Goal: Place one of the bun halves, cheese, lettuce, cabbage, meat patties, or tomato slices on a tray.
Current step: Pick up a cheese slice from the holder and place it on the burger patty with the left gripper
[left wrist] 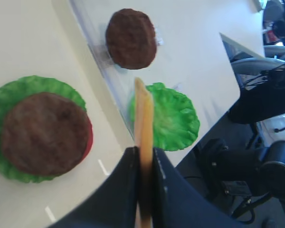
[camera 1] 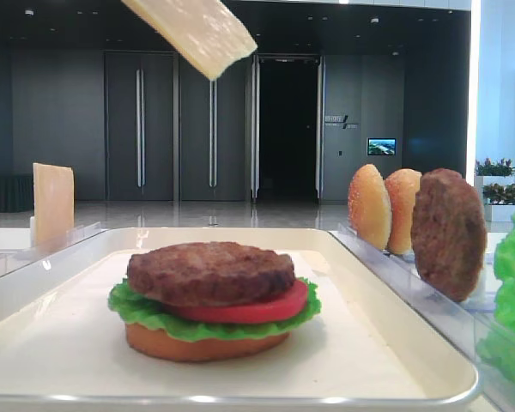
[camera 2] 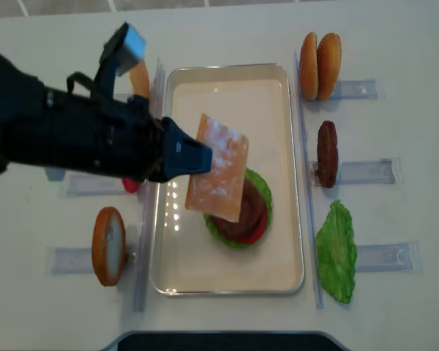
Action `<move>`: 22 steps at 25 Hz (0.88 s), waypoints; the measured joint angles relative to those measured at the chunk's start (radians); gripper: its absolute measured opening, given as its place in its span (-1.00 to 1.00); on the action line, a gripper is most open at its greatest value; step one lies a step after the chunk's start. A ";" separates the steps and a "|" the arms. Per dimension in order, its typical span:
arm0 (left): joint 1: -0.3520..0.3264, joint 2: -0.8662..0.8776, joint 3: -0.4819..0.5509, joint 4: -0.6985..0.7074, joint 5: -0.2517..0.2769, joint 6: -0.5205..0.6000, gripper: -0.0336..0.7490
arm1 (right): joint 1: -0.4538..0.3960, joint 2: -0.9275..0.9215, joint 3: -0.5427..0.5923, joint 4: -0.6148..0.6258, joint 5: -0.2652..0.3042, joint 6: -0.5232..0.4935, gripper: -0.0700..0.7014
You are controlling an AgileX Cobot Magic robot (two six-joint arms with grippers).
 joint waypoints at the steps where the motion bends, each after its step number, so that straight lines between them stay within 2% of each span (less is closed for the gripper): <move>1: 0.000 -0.001 0.026 -0.049 -0.007 0.064 -0.82 | 0.000 0.000 0.000 0.000 0.000 0.000 0.12; 4: 0.000 -0.001 0.100 -0.130 -0.031 0.197 -0.82 | 0.000 0.000 0.000 0.000 0.000 0.000 0.12; 10: 0.000 -0.001 0.172 -0.211 -0.077 0.227 -0.82 | 0.000 0.000 0.000 0.000 0.000 0.000 0.12; 15: 0.000 0.066 0.176 -0.279 -0.072 0.280 -0.82 | 0.000 0.000 0.000 0.000 0.000 0.000 0.12; 22: 0.000 0.196 0.176 -0.429 -0.071 0.440 -0.82 | 0.000 0.000 0.000 0.000 0.000 0.000 0.12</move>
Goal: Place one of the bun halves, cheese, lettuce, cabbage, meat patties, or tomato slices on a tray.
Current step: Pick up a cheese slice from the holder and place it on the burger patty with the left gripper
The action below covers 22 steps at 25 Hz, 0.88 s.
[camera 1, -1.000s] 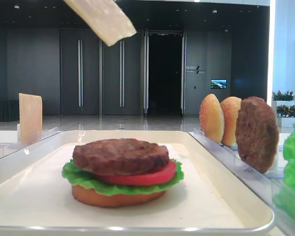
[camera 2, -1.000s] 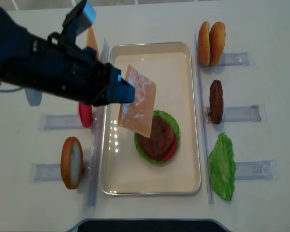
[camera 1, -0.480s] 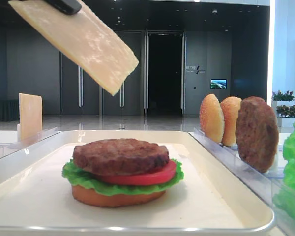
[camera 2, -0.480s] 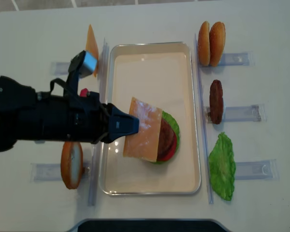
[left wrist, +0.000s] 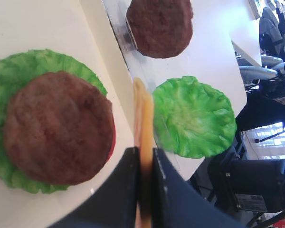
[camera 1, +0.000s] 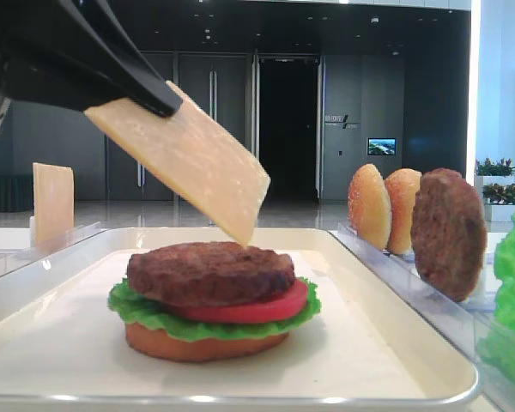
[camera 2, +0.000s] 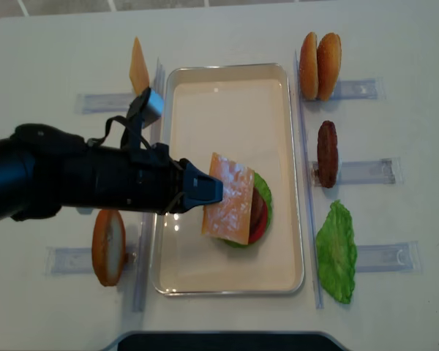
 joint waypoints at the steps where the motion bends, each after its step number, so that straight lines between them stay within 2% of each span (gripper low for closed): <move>1: 0.000 0.013 0.000 -0.018 0.001 0.021 -0.82 | 0.000 0.000 0.000 0.000 0.000 0.000 0.12; 5: 0.000 0.066 0.000 -0.071 0.001 0.088 -0.82 | 0.000 0.000 0.000 0.000 0.000 0.000 0.12; 14: 0.000 0.149 0.000 -0.174 0.049 0.230 -0.82 | 0.000 0.000 0.000 0.000 0.000 0.000 0.12; 18: 0.000 0.151 0.000 -0.177 0.049 0.248 -0.82 | 0.000 0.000 0.000 0.000 0.000 0.000 0.12; 22: 0.000 0.151 0.000 -0.177 0.025 0.255 -0.82 | 0.000 0.000 0.000 0.000 0.000 0.000 0.12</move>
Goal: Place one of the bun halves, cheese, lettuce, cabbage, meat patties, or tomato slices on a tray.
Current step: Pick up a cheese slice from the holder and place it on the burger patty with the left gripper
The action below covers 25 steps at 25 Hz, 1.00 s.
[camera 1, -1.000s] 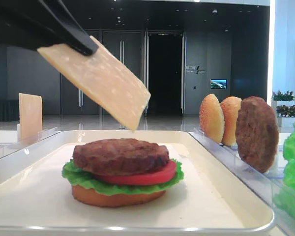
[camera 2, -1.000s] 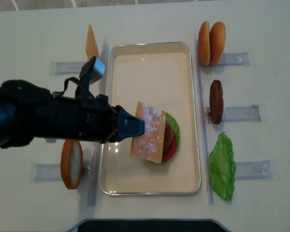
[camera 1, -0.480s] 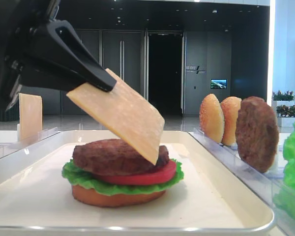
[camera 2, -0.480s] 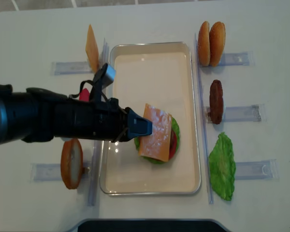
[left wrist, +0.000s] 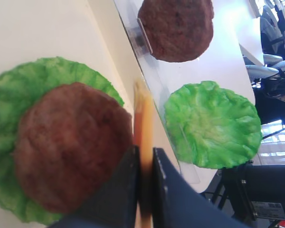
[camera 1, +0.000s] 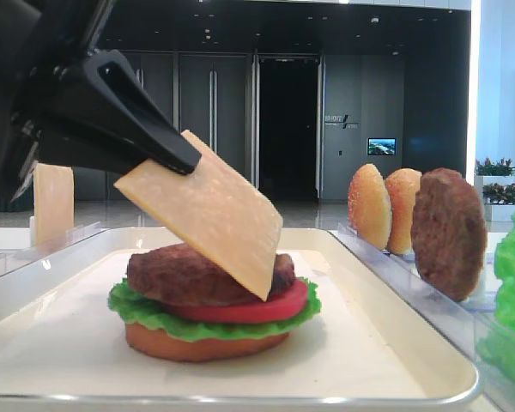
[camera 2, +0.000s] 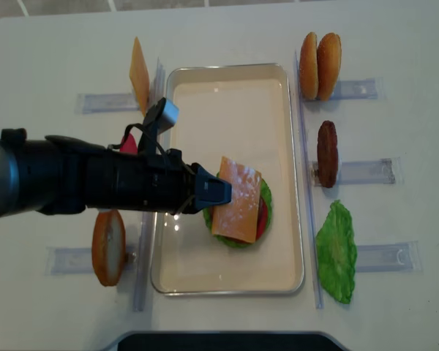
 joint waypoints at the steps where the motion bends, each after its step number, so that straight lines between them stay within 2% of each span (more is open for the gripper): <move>1: 0.000 0.000 0.000 0.000 -0.004 0.006 -0.82 | 0.000 0.000 0.000 0.000 0.000 0.000 0.12; 14: 0.000 0.000 0.000 0.000 -0.049 0.024 -0.78 | 0.000 0.000 0.000 0.000 0.000 0.000 0.12; 16: 0.000 0.000 0.000 -0.001 -0.061 0.024 -0.61 | 0.000 0.000 0.000 0.000 0.000 0.000 0.12; 20: 0.000 0.000 0.000 -0.002 -0.103 0.024 0.02 | 0.000 0.000 0.000 0.000 0.000 0.000 0.12; 22: 0.000 0.000 0.000 -0.003 -0.108 0.024 0.28 | 0.000 0.000 0.000 0.000 0.000 0.000 0.12; 25: 0.000 0.000 -0.001 -0.002 -0.119 0.024 0.48 | 0.000 0.000 0.000 0.000 0.000 0.000 0.12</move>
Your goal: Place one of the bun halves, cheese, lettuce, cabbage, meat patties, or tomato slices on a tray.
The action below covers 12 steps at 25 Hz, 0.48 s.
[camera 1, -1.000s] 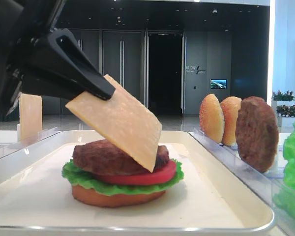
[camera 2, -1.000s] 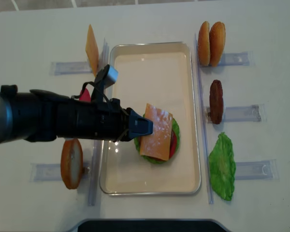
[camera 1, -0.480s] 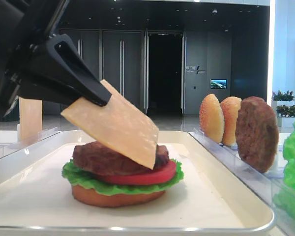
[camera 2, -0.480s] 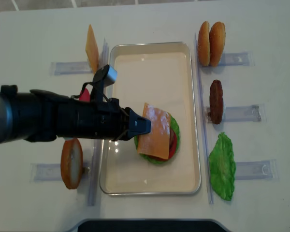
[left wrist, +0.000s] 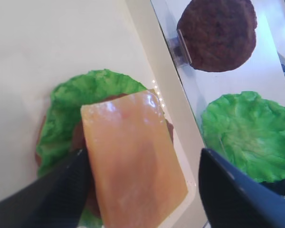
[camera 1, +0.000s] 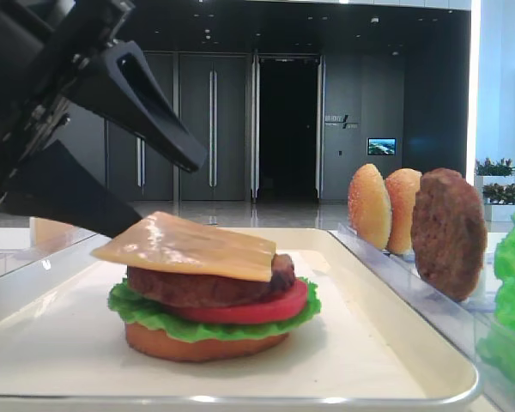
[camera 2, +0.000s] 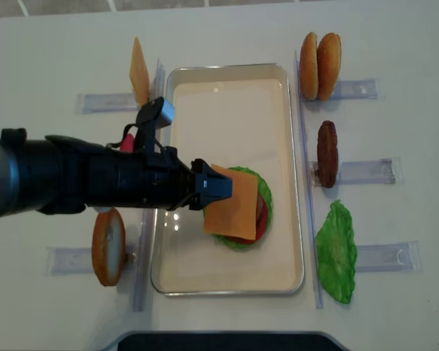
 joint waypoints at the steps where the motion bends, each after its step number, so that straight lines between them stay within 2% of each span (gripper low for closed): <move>1: 0.000 0.000 0.000 0.004 -0.010 -0.002 0.50 | 0.000 0.000 0.000 0.000 0.000 0.000 0.12; 4: 0.000 -0.022 -0.006 0.049 -0.042 -0.034 0.53 | 0.000 0.000 0.000 0.000 0.000 0.000 0.12; 7: 0.000 -0.082 -0.032 0.134 -0.071 -0.113 0.53 | 0.000 0.000 0.000 0.000 0.000 0.000 0.12; 10: 0.000 -0.146 -0.072 0.288 -0.088 -0.243 0.53 | 0.000 0.000 0.000 0.000 0.000 0.000 0.12; 12: 0.000 -0.183 -0.105 0.430 -0.089 -0.380 0.53 | 0.000 0.000 0.000 0.000 0.000 0.000 0.12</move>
